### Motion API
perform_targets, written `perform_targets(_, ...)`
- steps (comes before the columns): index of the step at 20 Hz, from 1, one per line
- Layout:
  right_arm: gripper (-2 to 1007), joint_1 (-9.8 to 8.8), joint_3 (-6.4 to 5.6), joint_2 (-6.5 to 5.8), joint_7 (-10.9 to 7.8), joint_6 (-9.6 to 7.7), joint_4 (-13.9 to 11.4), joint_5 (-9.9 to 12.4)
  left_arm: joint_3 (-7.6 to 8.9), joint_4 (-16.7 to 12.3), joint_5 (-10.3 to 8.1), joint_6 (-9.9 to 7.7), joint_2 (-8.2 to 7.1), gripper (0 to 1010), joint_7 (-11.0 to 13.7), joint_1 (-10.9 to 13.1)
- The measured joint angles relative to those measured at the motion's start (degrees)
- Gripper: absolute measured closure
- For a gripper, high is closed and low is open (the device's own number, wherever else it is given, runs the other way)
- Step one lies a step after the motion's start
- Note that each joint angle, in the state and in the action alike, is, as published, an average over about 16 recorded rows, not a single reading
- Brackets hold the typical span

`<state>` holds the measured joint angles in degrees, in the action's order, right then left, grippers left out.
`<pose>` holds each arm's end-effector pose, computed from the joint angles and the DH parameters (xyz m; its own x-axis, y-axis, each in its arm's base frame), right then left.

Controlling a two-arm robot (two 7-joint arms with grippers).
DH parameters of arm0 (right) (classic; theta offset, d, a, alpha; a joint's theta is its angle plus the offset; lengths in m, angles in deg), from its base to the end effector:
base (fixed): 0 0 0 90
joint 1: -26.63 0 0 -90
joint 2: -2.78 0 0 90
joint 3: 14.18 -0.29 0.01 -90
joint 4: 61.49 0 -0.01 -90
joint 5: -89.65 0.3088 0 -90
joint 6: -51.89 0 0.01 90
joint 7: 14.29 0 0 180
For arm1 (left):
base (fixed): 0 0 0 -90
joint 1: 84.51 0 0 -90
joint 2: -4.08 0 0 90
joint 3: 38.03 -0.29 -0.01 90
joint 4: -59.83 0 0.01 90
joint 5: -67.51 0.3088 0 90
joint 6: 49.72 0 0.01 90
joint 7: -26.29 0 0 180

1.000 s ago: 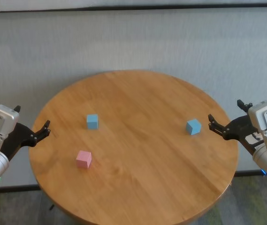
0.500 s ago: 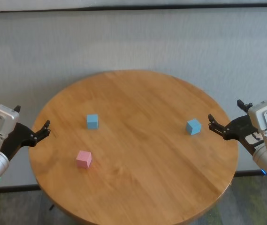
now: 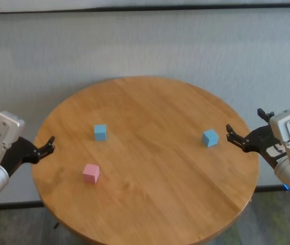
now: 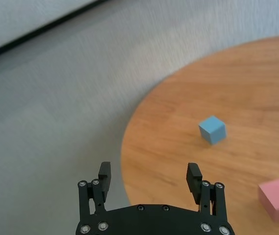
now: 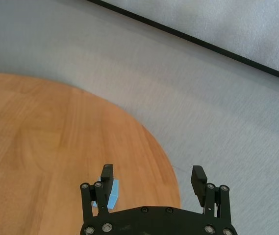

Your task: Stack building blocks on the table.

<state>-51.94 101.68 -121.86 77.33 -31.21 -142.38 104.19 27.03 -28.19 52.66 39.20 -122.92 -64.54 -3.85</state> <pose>0.3581 -0.0827 -0.3023 0.2922 -0.8803 0.3738 0.9553 0.2872 -0.0705 0.3475 0.0767 -0.2792 0.3278 0.8615 0.3878 -0.9447 0.2956 0.1420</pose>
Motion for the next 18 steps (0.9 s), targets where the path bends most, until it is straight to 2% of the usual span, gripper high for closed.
perform_targets(5,0,0.00,0.00,0.00,0.00,0.00,0.0,0.0,0.54,-6.7,0.03,-5.37,-2.02,10,1.2,2.2)
perform_targets(8,0,0.00,0.00,0.00,0.00,0.00,0.0,0.0,0.55,-10.3,0.10,-7.94,-2.89,10,2.2,3.4)
perform_targets(13,0,0.00,0.00,0.00,0.00,0.00,0.0,0.0,0.12,-14.2,0.26,-9.97,-3.03,10,4.1,4.7)
perform_targets(18,0,0.00,0.00,0.00,0.00,0.00,0.0,0.0,-0.40,-15.1,-0.15,-11.08,-1.64,10,5.5,5.2)
